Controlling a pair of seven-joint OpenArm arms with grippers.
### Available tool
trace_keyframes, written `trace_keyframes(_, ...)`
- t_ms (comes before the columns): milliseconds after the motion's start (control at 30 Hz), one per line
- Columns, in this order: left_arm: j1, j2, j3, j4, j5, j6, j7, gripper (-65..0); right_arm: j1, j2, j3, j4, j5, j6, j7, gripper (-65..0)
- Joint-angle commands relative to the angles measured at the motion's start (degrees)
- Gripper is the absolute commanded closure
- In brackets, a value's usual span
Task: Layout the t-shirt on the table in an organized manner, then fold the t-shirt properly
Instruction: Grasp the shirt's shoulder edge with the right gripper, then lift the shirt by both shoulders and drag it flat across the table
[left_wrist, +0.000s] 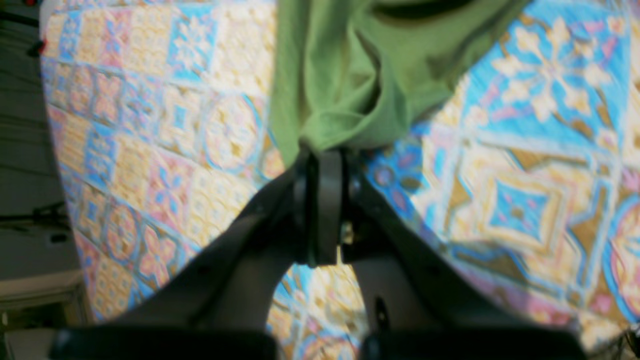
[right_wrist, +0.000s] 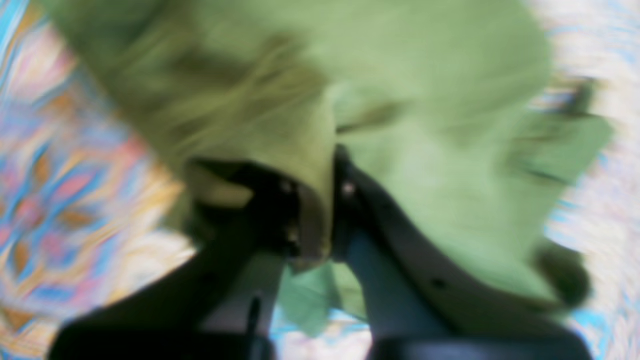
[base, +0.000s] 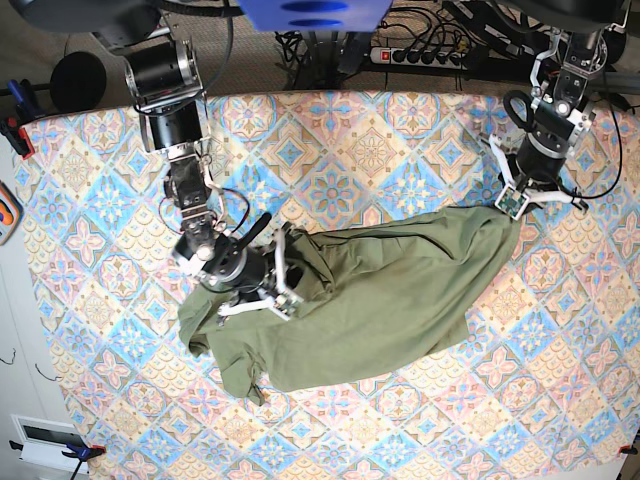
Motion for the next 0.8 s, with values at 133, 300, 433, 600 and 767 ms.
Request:
trace_keyframes(133,-1.34,-0.87,-4.12,0.85,0.42,0.56,-1.30,0.0,1.04,4.32,11.32,5.85,0.42,-0.25,0.81,-0.9)
trace_keyframes(300,-8.99,-0.87,-4.65,0.85,0.42,0.56,-1.30,0.0,3.50,12.59,13.00,9.01,0.78,-0.25,0.81,-0.9)
trace_keyframes(433,-13.56,-0.87,-4.65,0.85,0.42,0.56,-1.30,0.0,4.03,16.10,18.62,10.86,0.78,-0.25,0.81,-0.9)
trace_keyframes(600,-21.03,1.15,-4.39,0.85,0.42,0.56,-1.30,0.0,9.31,17.60,27.68,10.86,0.78,-0.25,0.72,-0.9)
trace_keyframes(767,-28.77,4.40,-4.39,0.93,0.34,0.56,-1.39,0.0,13.26,22.96,28.82,10.95,0.78,-0.25,0.72,-0.9)
